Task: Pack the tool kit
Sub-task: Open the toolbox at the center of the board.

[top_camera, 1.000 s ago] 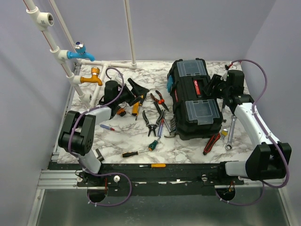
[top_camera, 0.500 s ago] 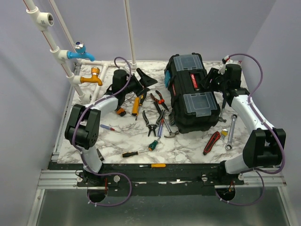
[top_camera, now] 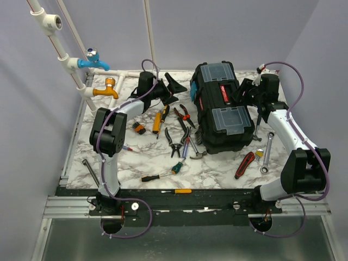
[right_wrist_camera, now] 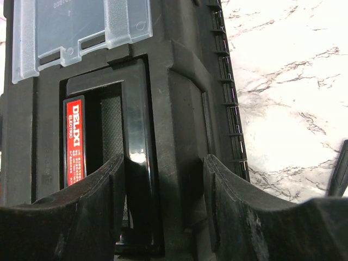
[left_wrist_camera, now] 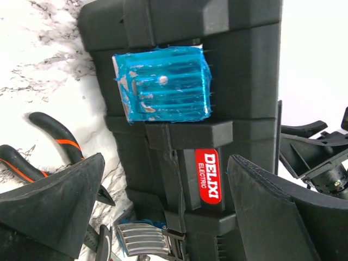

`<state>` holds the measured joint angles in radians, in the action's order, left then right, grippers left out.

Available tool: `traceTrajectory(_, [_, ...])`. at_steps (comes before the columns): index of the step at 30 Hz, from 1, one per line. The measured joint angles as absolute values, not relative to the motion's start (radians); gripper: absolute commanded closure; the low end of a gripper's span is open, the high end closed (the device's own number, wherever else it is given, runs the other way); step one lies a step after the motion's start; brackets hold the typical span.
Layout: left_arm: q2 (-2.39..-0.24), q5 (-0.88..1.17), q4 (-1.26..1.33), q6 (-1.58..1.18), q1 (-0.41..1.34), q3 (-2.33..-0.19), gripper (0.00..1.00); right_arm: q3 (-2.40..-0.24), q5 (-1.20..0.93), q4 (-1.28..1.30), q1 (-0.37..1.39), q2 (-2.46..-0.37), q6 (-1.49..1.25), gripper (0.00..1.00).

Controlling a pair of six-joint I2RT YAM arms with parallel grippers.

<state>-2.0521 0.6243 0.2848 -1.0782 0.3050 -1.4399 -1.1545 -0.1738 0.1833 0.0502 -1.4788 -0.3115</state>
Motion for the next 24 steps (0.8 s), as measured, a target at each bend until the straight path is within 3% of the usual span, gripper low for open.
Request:
traceTrajectory(15, [-2.260,0.682,0.268,-1.132,0.310,-1.696,0.01,-1.155,-0.191,0.183,0.044,-1.478,-0.311,0.75])
traceTrajectory(24, [-2.347,0.710,0.349,-1.256,0.344,-1.710,0.02,-1.155,-0.195,0.183,0.043,-1.478,-0.309,0.75])
